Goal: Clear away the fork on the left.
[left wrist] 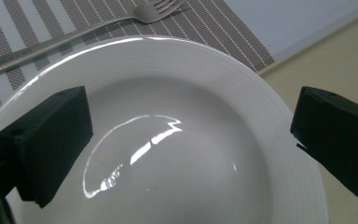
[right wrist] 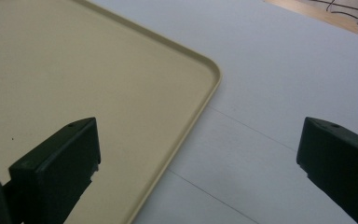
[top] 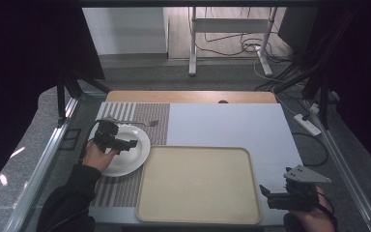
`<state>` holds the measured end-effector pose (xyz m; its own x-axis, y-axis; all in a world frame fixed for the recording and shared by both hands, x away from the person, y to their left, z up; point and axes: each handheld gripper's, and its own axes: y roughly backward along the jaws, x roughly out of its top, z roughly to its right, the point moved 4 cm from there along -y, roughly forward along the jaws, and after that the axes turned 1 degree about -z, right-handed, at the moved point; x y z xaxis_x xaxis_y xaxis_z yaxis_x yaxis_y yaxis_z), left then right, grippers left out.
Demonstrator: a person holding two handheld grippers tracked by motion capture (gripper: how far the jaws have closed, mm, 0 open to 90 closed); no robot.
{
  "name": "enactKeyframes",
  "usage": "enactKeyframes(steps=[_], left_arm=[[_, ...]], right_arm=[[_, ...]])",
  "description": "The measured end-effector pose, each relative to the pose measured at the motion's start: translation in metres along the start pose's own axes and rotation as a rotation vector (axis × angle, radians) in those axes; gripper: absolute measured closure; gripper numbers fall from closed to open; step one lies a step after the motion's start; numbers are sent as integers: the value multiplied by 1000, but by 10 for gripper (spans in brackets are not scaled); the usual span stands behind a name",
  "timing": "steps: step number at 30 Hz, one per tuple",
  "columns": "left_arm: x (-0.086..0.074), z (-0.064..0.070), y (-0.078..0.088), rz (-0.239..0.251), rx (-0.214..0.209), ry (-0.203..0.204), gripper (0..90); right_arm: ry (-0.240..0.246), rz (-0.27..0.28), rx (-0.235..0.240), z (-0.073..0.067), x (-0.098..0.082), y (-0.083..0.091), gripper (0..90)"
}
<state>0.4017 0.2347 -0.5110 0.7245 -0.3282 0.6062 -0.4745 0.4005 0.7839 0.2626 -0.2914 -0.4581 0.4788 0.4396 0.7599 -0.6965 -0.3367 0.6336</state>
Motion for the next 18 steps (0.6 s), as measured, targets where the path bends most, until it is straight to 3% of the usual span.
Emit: enactKeyframes(steps=[9,18], left_arm=[[15,-14,-18,-32,45,-3,0],[33,-24,-32,-38,52,-4,0]], right_arm=[[5,-3,5,-1,0,0,1],[9,-4,8,-1,0,-1,1]])
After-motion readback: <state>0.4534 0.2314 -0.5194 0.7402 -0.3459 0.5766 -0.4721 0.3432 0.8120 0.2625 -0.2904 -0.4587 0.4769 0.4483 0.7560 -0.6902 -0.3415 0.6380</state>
